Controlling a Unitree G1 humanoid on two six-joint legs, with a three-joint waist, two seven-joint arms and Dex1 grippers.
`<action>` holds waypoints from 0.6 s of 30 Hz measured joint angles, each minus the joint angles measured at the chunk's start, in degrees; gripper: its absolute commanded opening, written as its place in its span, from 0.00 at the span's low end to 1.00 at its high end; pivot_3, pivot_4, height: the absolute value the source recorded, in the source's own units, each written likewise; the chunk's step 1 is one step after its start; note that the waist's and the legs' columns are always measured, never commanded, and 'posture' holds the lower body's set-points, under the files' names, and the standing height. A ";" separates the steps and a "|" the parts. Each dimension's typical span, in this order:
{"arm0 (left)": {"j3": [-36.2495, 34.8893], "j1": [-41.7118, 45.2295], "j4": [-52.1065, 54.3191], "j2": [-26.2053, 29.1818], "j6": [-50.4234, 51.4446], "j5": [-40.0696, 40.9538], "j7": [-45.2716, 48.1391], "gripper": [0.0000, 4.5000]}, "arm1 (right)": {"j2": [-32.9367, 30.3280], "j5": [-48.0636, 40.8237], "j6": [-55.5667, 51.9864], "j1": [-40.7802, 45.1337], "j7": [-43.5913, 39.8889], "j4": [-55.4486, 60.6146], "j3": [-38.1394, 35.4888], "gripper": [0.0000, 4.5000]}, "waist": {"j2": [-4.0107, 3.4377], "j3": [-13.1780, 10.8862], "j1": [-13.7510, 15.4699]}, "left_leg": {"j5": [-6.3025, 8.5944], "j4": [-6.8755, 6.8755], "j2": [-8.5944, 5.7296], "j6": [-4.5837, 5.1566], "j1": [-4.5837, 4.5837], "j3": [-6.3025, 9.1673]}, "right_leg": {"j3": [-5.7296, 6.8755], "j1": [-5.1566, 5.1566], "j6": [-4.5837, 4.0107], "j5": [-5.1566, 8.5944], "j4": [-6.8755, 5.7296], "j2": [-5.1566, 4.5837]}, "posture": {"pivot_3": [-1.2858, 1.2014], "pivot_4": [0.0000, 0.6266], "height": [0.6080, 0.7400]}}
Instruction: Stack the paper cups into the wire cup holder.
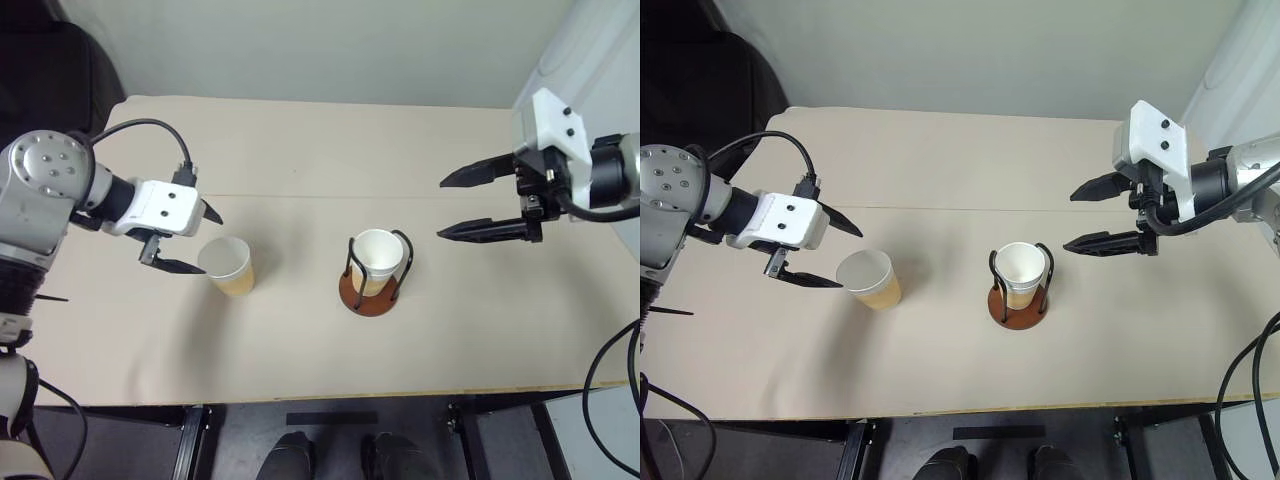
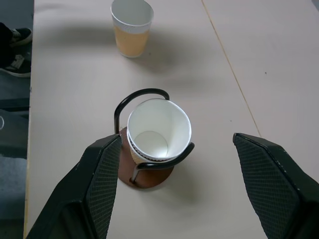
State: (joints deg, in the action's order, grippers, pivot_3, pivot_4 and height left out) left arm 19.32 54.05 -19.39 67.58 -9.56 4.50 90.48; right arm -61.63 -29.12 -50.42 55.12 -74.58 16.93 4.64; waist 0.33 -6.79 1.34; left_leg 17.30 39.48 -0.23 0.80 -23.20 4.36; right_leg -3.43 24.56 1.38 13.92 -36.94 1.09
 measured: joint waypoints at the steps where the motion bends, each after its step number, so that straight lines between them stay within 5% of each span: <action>1: 0.00 -0.23 0.18 -0.01 -0.07 -0.19 0.00 1.00 | 0.00 0.00 0.01 0.00 -0.08 -0.08 0.00 0.80 | 0.00 0.00 0.00 | 0.00 0.00 0.00 0.00 0.00 0.00 | 0.00 0.00 0.00 0.00 0.00 0.00 | 0.52 0.24 1.00; 18: -0.04 -3.48 2.64 -3.67 -0.28 -3.13 0.01 1.00 | -1.66 0.07 0.16 0.18 -2.13 -0.69 0.53 0.80 | 0.00 0.00 -0.02 | 0.00 0.01 0.00 0.00 0.00 -0.01 | 0.00 0.01 0.00 0.00 -0.05 0.00 | 0.52 0.24 1.00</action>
State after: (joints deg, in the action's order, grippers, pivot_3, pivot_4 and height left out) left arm 19.28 50.57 -16.75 63.91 -9.85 1.36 90.49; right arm -63.29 -29.06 -50.26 55.29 -76.70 16.24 5.17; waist 0.33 -6.79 1.32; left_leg 17.30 39.49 -0.23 0.80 -23.20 4.35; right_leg -3.43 24.57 1.38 13.92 -37.00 1.09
